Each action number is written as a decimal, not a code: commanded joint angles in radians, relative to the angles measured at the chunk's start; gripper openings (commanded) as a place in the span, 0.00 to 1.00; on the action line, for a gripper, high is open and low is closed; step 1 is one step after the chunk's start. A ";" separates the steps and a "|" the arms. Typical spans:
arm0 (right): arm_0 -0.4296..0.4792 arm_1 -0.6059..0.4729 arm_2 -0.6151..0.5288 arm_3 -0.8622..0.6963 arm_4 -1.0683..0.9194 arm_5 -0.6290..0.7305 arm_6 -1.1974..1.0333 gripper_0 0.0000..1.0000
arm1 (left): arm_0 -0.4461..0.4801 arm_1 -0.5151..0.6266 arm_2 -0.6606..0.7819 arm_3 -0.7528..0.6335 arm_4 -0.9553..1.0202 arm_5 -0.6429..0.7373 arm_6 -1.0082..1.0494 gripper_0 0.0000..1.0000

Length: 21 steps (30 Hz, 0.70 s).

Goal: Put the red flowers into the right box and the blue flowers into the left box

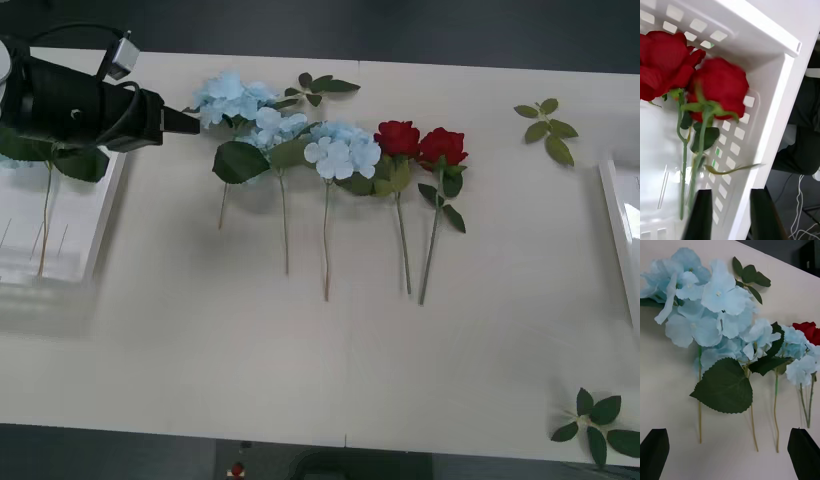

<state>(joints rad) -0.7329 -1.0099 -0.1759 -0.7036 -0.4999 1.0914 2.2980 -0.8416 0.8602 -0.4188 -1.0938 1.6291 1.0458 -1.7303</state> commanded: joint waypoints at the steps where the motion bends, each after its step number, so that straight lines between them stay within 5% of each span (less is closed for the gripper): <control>1: 0.007 -0.010 -0.007 -0.028 -0.017 -0.042 0.052 1.00 | -0.030 -0.009 -0.026 -0.040 -0.084 -0.107 -0.003 0.92; 10: 0.009 -0.009 -0.007 -0.043 -0.088 -0.001 0.064 1.00 | -0.030 -0.013 -0.210 -0.049 -0.069 -0.435 0.012 0.93; 21: 0.010 -0.050 0.072 -0.301 -0.362 0.340 -0.083 1.00 | -0.014 -0.067 -0.224 -0.001 -0.118 -0.489 0.018 0.92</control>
<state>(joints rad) -0.7231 -1.0096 -0.1645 -0.9271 -0.8122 1.4076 2.3277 -0.8411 0.8168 -0.6620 -1.1126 1.5257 0.5869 -1.7300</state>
